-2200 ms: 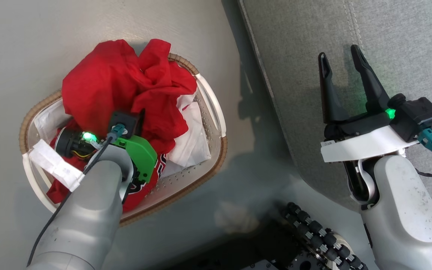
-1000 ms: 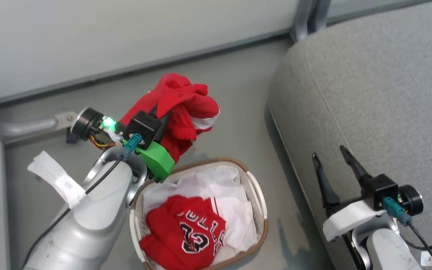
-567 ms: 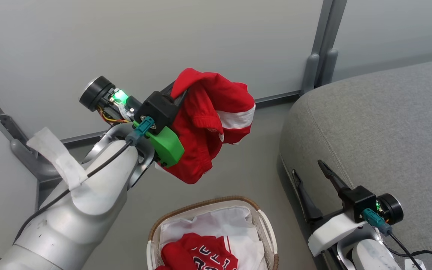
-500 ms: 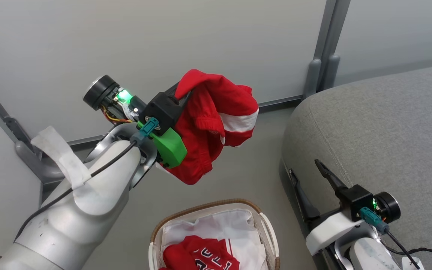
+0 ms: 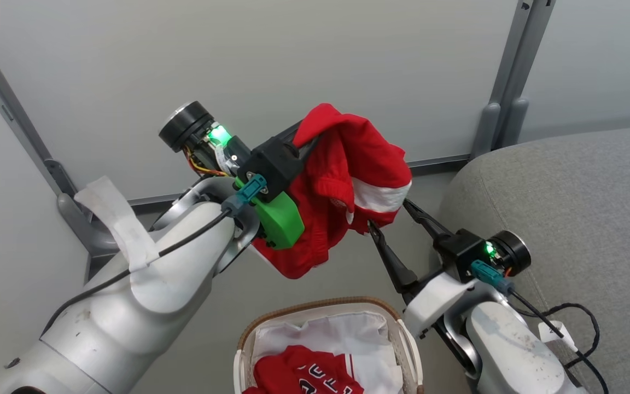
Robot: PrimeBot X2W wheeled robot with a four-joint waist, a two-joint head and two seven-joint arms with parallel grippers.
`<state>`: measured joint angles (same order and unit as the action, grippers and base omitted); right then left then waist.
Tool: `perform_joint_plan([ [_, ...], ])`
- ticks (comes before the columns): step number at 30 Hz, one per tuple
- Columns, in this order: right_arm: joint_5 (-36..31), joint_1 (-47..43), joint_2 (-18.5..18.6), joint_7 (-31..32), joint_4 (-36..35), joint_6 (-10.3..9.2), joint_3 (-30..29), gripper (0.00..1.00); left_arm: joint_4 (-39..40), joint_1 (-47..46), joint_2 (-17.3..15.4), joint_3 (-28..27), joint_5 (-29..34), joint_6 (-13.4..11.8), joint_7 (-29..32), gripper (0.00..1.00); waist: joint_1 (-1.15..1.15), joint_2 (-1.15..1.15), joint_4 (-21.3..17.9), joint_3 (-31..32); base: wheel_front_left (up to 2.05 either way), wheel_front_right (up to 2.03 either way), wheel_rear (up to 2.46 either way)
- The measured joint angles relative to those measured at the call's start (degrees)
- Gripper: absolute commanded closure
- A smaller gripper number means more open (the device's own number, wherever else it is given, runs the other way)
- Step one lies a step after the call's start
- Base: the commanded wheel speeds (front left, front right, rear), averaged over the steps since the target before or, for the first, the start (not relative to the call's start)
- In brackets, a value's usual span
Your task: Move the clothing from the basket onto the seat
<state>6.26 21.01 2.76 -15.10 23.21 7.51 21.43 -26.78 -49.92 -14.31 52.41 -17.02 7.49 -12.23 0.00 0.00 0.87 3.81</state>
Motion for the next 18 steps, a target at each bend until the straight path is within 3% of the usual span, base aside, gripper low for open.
perform_joint_plan([
  [6, 0.7, 4.3, 0.0, 0.0, 3.3, 0.0, 2.4, 0.0, 1.5, -0.1, 0.3, 2.2, -1.0, 0.0, 0.0, 1.0, 0.0, 0.0, 1.4, 0.0, 0.0, 0.0, 0.0],
  [7, 1.0, 4.9, 0.0, 0.0, 3.7, 0.0, 2.6, 0.58, 1.8, -0.1, 0.3, 2.4, -1.4, 0.0, 0.0, 1.0, 0.0, 0.0, 1.6, 0.0, 0.0, 0.0, 0.0],
  [8, 1.3, 5.4, 0.0, 0.0, 4.1, 0.0, 2.9, 0.75, 1.9, 0.0, 0.3, 2.5, -1.5, 0.0, 0.0, 1.0, 0.0, 0.0, 1.7, 0.0, 0.0, 0.0, 0.0],
  [9, 1.4, 5.8, 0.0, 0.0, 4.4, 0.0, 3.0, 0.82, 2.0, 0.1, 0.3, 2.5, -1.7, 0.0, 0.0, 1.0, 0.0, 0.0, 1.8, 0.0, 0.0, 0.0, 0.0],
  [10, 1.6, 6.1, 0.0, 0.0, 4.7, 0.0, 3.1, 1.0, 2.1, 0.2, 0.3, 2.5, -2.0, 0.0, -0.1, 1.0, 0.0, 0.0, 1.9, 0.0, 0.0, 0.0, 0.0],
  [18, 2.1, 6.5, 0.0, 0.0, 5.4, 0.0, 3.0, 1.0, 2.1, 3.7, 0.2, 1.6, -4.6, -1.5, -0.8, 1.0, 0.0, 0.0, 1.3, -0.1, 0.0, 0.0, 0.0],
])
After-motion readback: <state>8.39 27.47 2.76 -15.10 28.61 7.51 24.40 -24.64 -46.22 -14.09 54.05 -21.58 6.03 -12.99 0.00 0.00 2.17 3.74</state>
